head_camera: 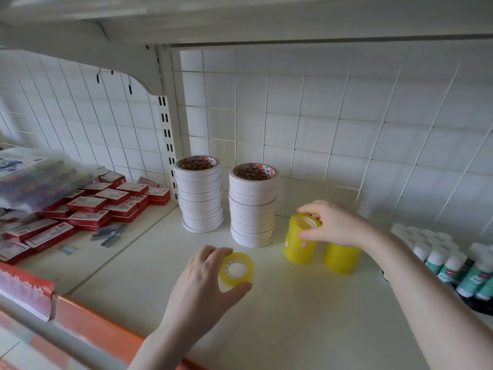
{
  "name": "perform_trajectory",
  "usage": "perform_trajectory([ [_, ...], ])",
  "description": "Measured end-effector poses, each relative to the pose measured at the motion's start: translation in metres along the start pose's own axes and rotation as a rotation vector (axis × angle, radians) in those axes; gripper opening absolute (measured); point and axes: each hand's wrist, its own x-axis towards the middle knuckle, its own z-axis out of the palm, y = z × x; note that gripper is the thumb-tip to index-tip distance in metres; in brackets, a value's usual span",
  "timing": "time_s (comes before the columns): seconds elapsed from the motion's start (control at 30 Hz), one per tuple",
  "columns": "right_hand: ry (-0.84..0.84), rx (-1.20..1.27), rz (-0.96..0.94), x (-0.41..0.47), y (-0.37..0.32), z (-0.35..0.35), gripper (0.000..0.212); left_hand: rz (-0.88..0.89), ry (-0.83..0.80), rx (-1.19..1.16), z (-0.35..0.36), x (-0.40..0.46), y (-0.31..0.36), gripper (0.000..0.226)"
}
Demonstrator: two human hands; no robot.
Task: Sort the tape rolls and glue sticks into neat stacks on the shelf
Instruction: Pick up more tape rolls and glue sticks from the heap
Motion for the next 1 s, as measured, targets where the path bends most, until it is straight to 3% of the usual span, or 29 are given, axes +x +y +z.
perform_trajectory([
  [0.17,0.033,-0.021,-0.014,-0.011,0.005,-0.003,0.066,0.025,-0.005,0.001,-0.001,0.0,0.009,0.068],
  [0.33,0.325,-0.296,0.034,-0.046,0.014,-0.016,0.044,0.087,0.021,0.0,-0.002,0.011,0.033,0.062],
  [0.47,0.432,-0.454,0.092,-0.078,0.026,-0.016,0.026,0.157,0.054,-0.028,0.004,0.03,0.066,0.061],
  [0.63,0.458,-0.474,0.17,-0.115,0.047,-0.012,0.016,0.143,0.051,-0.041,0.024,0.059,0.098,0.06],
  [1.0,0.66,-0.391,0.099,-0.151,0.073,0.013,0.031,0.02,-0.001,0.076,0.055,0.092,0.109,0.065],
])
